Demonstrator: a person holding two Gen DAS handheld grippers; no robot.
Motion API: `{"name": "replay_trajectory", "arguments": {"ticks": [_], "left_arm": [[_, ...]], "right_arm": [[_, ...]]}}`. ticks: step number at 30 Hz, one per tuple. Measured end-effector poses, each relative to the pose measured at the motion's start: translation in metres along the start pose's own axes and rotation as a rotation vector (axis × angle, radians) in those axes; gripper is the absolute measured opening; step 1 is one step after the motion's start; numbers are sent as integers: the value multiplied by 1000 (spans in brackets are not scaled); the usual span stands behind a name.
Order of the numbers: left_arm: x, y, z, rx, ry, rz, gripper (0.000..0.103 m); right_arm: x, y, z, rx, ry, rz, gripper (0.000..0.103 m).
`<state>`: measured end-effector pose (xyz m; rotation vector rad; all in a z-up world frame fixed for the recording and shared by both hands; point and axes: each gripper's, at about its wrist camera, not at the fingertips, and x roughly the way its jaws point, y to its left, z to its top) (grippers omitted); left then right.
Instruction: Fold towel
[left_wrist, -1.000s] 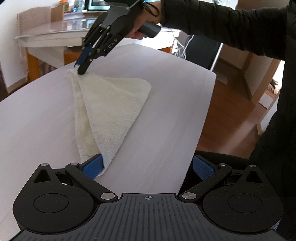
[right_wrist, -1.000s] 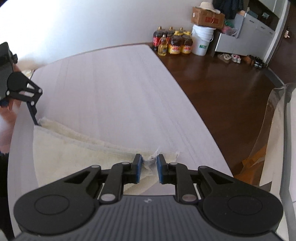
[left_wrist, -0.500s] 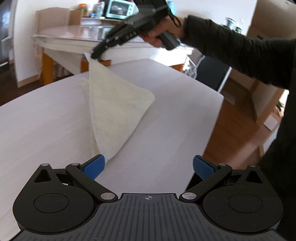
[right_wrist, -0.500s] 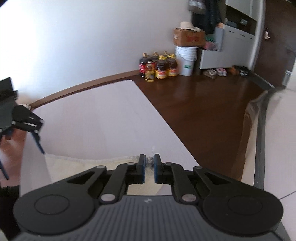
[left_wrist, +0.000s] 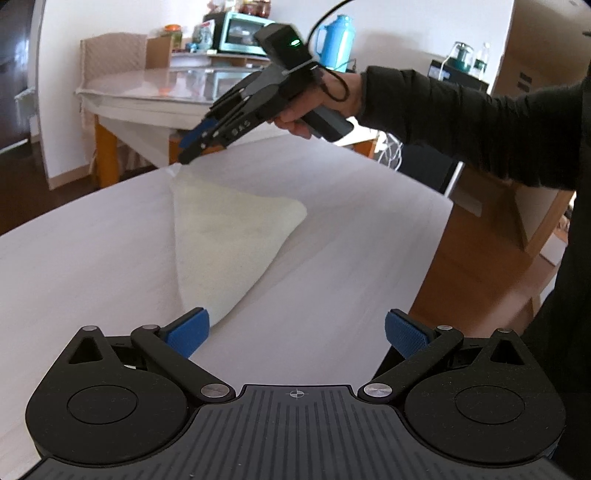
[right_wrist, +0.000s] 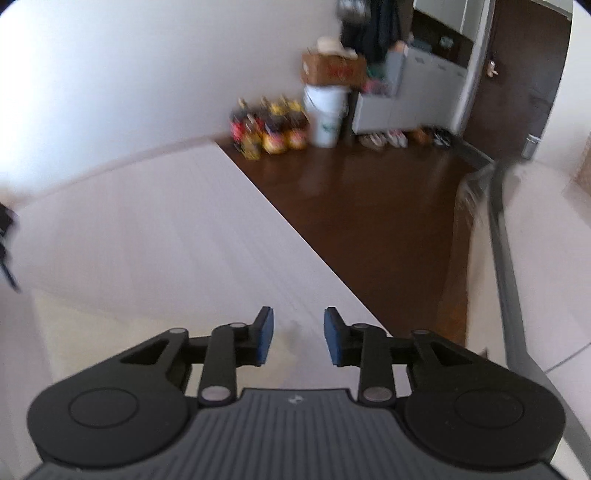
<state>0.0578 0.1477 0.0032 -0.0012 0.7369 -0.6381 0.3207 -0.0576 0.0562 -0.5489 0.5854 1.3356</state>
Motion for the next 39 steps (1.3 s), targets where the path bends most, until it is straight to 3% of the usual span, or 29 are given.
{"name": "replay_trajectory", "arguments": {"ticks": [3, 6, 9, 16, 23, 29, 34, 39], "left_arm": [[10, 5, -1, -21, 18, -3, 103], [16, 13, -2, -44, 34, 20, 103], [20, 20, 0, -60, 37, 58, 103], [31, 38, 7, -62, 24, 138, 103], [33, 46, 14, -58, 2, 152, 103], [30, 24, 17, -10, -16, 139, 103], [30, 6, 15, -8, -24, 140, 103], [22, -6, 8, -47, -48, 206, 103]], "right_arm": [[10, 15, -7, -54, 58, 64, 13], [27, 14, -18, -58, 136, 46, 13], [23, 7, -29, -6, 133, 39, 13], [-15, 24, -62, 121, 151, -98, 13], [-57, 65, -102, 322, 108, -295, 14], [-75, 98, -127, 418, 54, -383, 14], [-68, 98, -122, 445, -17, -356, 15], [-83, 132, -117, 440, -88, -275, 15]]}}
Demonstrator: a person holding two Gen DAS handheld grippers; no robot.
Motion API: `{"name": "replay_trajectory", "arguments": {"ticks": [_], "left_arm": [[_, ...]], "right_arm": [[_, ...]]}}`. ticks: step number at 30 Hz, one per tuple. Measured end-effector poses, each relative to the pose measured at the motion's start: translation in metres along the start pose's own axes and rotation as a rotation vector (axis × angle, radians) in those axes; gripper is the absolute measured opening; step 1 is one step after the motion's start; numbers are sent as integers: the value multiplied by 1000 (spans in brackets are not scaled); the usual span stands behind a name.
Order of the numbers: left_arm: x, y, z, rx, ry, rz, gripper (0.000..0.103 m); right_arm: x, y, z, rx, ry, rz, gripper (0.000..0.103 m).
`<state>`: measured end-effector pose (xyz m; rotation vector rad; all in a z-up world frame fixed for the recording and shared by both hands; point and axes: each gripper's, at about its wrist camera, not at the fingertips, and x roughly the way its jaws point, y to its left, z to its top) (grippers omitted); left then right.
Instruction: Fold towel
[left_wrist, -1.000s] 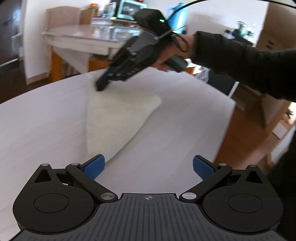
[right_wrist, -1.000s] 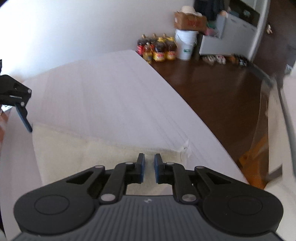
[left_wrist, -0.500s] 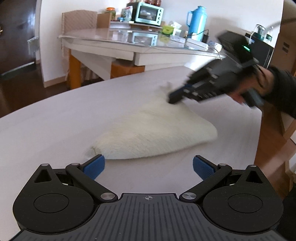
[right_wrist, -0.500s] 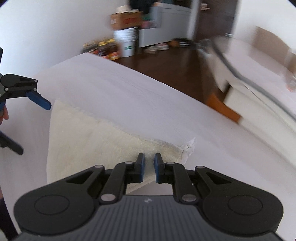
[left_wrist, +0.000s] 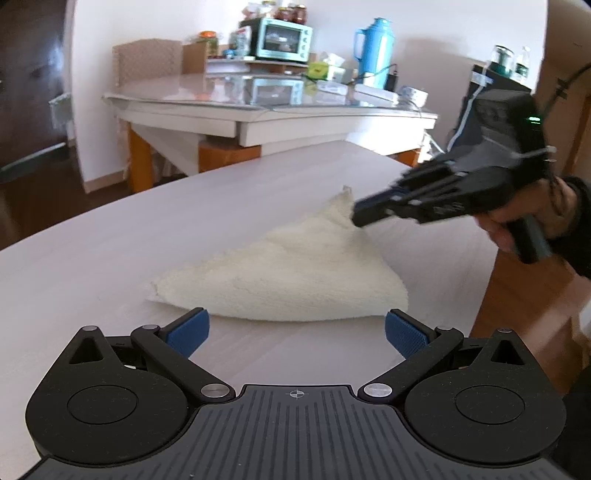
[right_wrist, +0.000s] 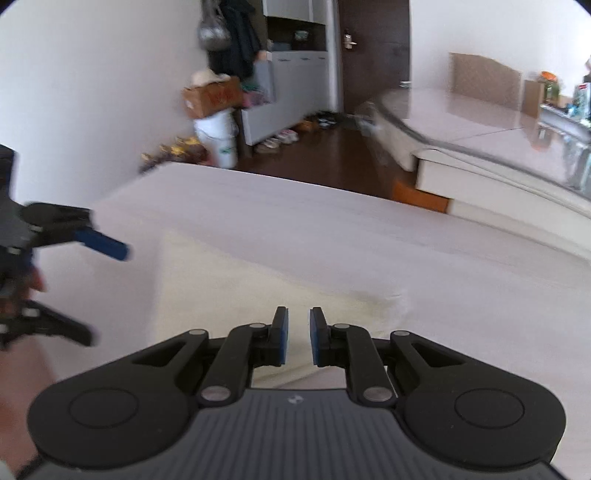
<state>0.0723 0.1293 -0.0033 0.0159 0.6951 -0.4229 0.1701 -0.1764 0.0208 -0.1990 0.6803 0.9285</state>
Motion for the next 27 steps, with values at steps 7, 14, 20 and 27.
{"name": "replay_trajectory", "arguments": {"ticks": [7, 14, 20, 27], "left_arm": [[1, -4, 3, -13, 12, 134, 103], [22, -10, 22, 33, 21, 170, 103], [47, 4, 26, 2, 78, 257, 103], [55, 14, 23, 25, 93, 245, 103]], "right_arm": [[-3, 47, -22, -115, -31, 4, 15], [-2, 63, -36, -140, -23, -26, 16], [1, 72, -44, -144, -26, -1, 19], [3, 74, -48, -124, -42, 18, 22]]}}
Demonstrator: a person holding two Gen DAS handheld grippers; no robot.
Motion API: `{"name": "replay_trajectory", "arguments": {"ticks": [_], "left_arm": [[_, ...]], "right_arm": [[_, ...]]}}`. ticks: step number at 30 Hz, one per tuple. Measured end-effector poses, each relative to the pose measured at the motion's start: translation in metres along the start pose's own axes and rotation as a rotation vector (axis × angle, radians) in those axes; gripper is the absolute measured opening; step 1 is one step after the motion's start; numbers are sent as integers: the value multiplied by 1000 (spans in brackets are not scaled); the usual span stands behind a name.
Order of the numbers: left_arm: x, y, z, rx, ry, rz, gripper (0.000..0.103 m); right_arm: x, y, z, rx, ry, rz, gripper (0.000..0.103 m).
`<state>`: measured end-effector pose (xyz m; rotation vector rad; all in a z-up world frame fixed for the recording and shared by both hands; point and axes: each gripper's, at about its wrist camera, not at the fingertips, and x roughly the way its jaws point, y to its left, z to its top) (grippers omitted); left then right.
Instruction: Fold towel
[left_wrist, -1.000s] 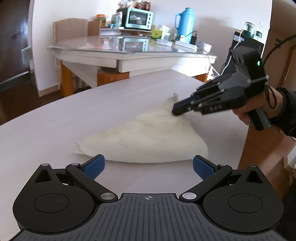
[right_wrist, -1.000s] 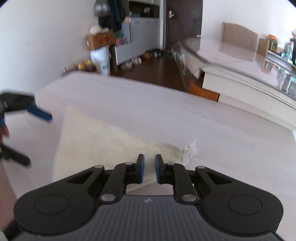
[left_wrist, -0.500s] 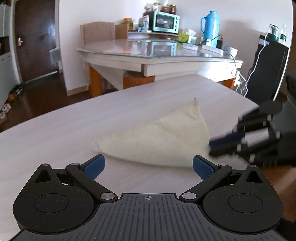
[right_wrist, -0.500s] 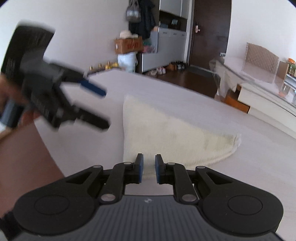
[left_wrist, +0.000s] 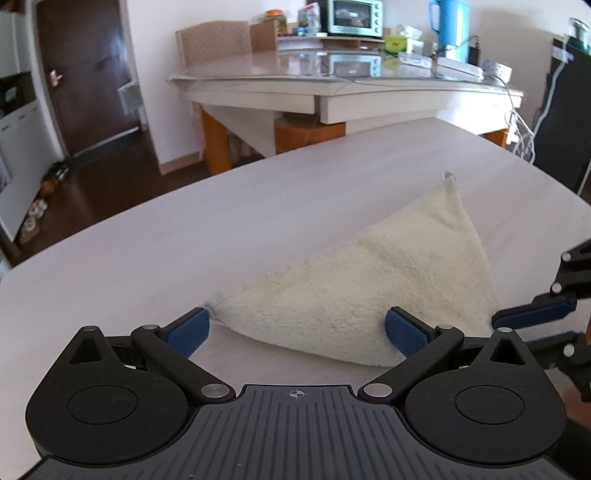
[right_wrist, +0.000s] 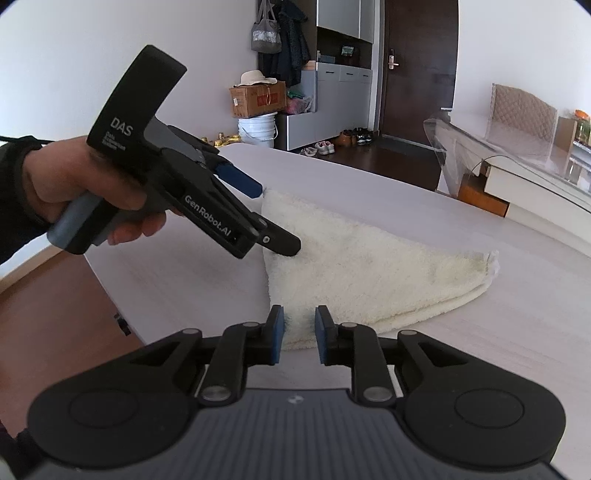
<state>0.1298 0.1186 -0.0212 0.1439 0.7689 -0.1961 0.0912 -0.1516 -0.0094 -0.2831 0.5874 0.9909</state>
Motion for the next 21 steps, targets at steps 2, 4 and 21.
{"name": "replay_trajectory", "arguments": {"ticks": [2, 4, 21], "left_arm": [[-1, 1, 1, 1, -2, -4, 103], [-8, 4, 3, 10, -32, 9, 103], [-10, 10, -3, -72, 12, 125, 103]], "right_arm": [[-3, 1, 2, 8, -5, 0, 21], [-10, -5, 6, 59, -42, 17, 21], [-16, -2, 1, 89, -53, -44, 26]]}}
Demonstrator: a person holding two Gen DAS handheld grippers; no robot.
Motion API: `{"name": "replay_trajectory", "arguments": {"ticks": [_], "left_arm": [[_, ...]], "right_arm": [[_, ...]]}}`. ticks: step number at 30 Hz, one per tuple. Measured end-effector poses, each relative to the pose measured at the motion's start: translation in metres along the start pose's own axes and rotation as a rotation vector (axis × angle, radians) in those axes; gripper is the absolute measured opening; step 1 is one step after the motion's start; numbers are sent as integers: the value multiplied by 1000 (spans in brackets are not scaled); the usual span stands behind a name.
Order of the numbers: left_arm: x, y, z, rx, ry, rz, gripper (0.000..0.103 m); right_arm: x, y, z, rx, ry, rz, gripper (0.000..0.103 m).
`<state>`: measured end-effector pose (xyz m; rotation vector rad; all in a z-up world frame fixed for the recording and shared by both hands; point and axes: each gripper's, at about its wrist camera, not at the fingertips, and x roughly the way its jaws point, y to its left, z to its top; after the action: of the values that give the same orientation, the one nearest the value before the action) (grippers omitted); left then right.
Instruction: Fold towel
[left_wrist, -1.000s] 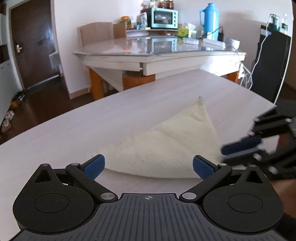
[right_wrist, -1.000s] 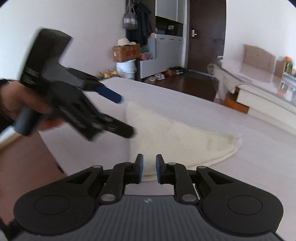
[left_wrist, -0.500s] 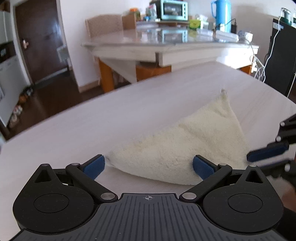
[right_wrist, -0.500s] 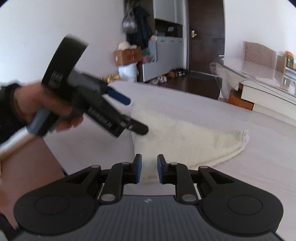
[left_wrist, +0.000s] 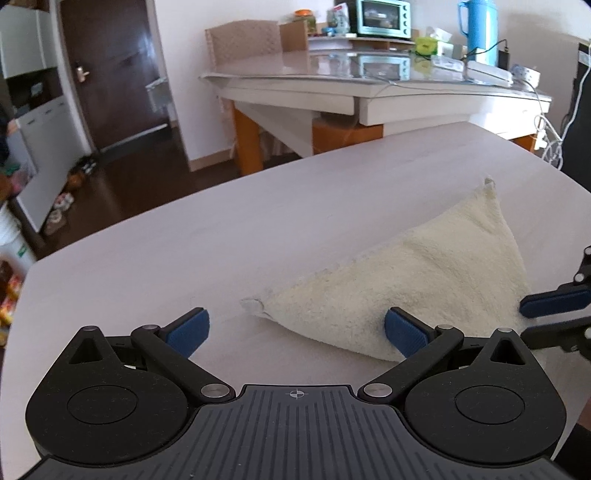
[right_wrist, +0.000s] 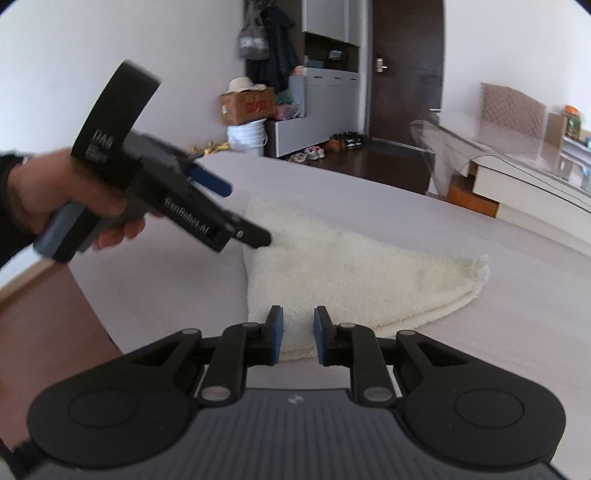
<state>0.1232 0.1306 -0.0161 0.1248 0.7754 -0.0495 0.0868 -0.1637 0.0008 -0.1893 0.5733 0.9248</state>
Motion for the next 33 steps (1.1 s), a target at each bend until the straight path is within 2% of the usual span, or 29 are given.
{"name": "replay_trajectory", "arguments": {"ticks": [4, 7, 8, 9, 19, 23, 27, 33], "left_arm": [[-12, -5, -9, -42, 26, 10, 103], [-23, -13, -16, -47, 24, -4, 103], [-27, -16, -18, -44, 22, -5, 103], [-30, -19, -20, -42, 20, -6, 103], [-61, -43, -34, -61, -14, -21, 103], [-69, -52, -39, -39, -12, -16, 103], [-77, -58, -42, -48, -19, -7, 103], [-89, -67, -47, -60, -35, -10, 103]], "right_arm": [[-18, -5, -4, 80, -23, -49, 45], [-28, -3, -11, 87, -8, -81, 59], [-33, -2, -14, 92, -5, -90, 72], [-37, -2, -16, 98, -3, -99, 79], [-77, 6, -28, 123, -39, -159, 90], [-85, 8, -30, 162, -54, -130, 95], [-95, 11, -34, 173, -68, -140, 98], [-104, 14, -36, 192, -80, -133, 98]]}}
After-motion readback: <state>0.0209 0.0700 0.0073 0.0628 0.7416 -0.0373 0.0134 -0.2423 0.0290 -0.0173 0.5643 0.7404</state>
